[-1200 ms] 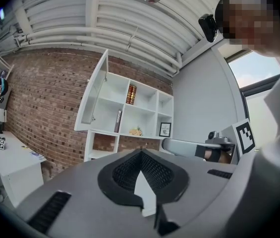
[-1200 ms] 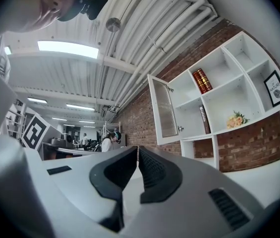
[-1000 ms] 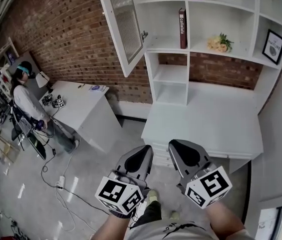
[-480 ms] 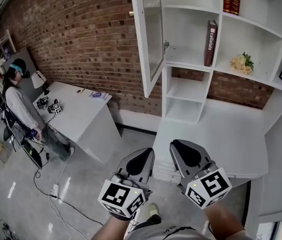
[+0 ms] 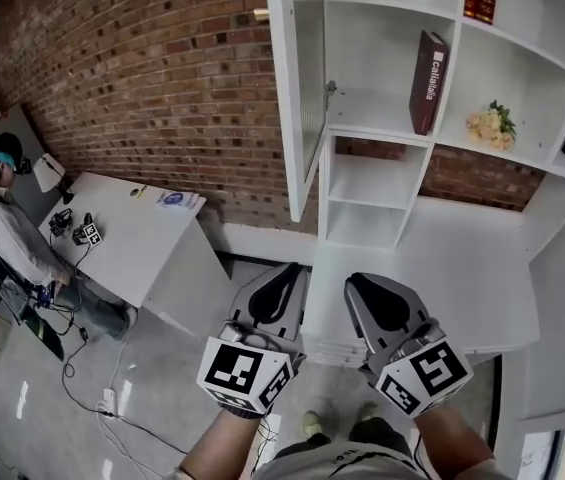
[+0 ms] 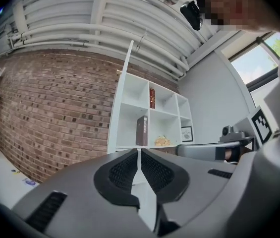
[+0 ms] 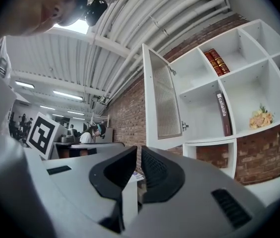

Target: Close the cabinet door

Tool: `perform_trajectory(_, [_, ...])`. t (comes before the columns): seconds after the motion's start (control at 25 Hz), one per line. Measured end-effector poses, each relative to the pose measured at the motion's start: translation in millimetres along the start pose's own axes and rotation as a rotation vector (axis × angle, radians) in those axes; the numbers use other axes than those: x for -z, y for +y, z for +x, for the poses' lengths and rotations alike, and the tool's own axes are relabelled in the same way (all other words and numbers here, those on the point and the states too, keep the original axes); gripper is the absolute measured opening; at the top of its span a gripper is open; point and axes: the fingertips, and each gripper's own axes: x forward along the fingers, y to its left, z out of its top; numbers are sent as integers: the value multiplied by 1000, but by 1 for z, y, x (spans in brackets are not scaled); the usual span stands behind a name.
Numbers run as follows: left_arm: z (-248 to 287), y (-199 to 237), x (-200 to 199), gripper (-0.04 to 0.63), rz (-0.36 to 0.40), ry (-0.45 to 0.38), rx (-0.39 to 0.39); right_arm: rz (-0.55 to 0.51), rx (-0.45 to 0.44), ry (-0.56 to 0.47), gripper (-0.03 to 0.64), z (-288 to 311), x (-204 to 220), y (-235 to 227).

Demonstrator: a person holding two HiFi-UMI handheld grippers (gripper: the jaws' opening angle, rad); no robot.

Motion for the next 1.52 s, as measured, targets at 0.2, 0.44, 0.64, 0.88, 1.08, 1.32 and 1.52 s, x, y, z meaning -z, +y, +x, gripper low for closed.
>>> perform_trajectory(0.2, [44,30,-4,100,72,-20,-39,27,15,-28,21,4,-5,-31])
perform_trajectory(0.44, [80,55,12,155,97,-2,-83,17,1,-47,21,10,-17,-57])
perform_trajectory(0.64, [100,68,19,155,127,1,-81,23,-18,-34,21,17,-14,-73])
perform_trajectory(0.88, [112,70,15,118,176,-16,-55,43,-24,-6,21,22,-1,-86])
perform_trajectory(1.08, [115,56,17,117,207,-7,-35,65,-4,-4,21,19,4,-97])
perform_trajectory(1.32, [128,26,20,132,190,-23,0,86,36,-9,21,10,9,-106])
perform_trajectory(1.52, [141,5,18,144,166,-63,-21,95,100,-17,21,-11,10,-127])
